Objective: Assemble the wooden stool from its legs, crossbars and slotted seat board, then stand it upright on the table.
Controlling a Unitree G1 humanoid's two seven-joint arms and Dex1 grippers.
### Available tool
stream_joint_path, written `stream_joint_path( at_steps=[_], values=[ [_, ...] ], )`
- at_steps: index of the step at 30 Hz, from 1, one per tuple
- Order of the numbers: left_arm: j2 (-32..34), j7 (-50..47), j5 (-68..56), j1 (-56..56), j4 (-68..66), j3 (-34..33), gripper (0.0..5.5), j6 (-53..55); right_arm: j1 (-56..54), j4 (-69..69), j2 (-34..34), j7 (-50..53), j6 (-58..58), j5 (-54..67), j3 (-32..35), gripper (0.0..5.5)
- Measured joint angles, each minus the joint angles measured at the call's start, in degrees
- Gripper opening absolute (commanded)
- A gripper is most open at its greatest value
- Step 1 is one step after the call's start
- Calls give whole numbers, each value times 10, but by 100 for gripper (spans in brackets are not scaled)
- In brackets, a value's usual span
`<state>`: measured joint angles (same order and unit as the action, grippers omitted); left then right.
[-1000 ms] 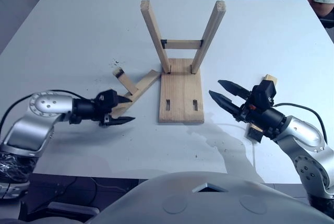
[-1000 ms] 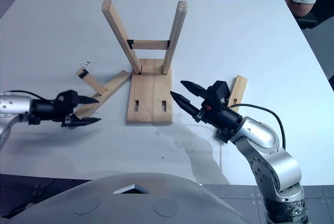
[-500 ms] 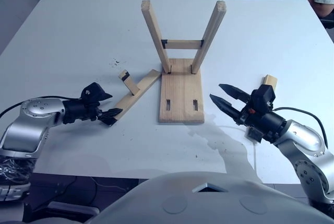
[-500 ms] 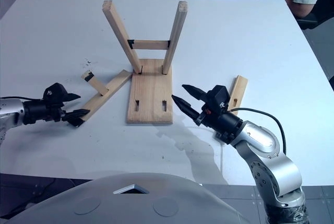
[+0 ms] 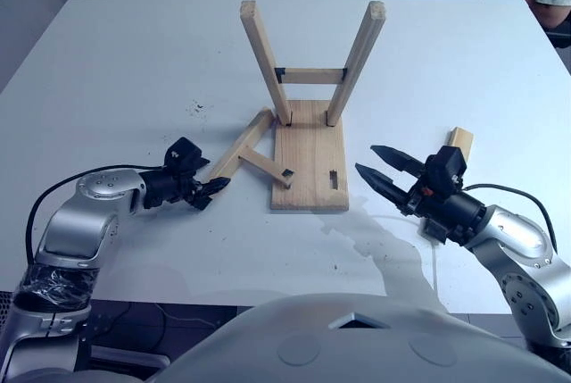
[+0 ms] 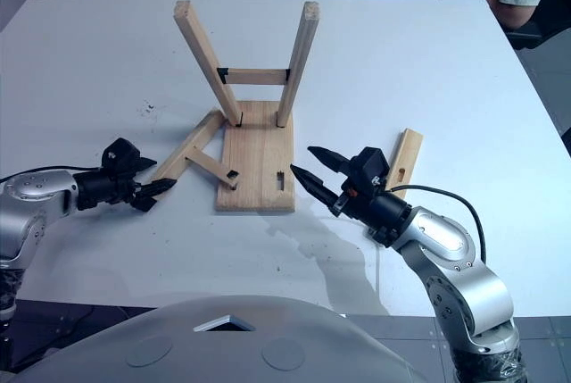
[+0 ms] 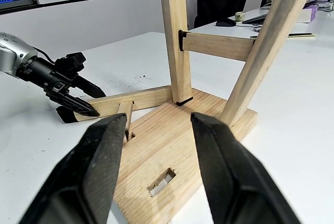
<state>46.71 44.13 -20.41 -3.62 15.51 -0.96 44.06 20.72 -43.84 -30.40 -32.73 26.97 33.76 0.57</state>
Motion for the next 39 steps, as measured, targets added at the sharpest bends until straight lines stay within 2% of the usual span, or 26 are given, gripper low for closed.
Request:
stream_joint_path(
  at_steps=[8, 12, 17, 25, 30, 35, 39],
  values=[
    [6, 23, -3, 47, -41, -2, 366, -4, 1, 0, 1, 0, 0, -3, -4, 227],
    [11, 55, -15, 28, -19, -2, 306, -3, 1, 0, 2, 0, -1, -7, -5, 227],
    [39, 87, -19, 14, -13, -9, 306, -12, 11, -1, 8, 2, -5, -12, -5, 227],
    [48, 96, 14, 1, -29, 16, 185, -49, 20, -1, 13, 9, -15, -23, -15, 227],
    [31, 77, 24, 5, -53, 28, 124, -68, 18, -1, 12, 8, -17, -23, -14, 227],
    [-4, 86, -33, 10, -88, -8, 108, -36, 14, -1, 8, 6, -17, -22, -6, 227],
    [-20, 138, -101, 11, -134, -57, 108, -20, 3, 1, 4, -3, -16, -11, 2, 227]
  ],
)
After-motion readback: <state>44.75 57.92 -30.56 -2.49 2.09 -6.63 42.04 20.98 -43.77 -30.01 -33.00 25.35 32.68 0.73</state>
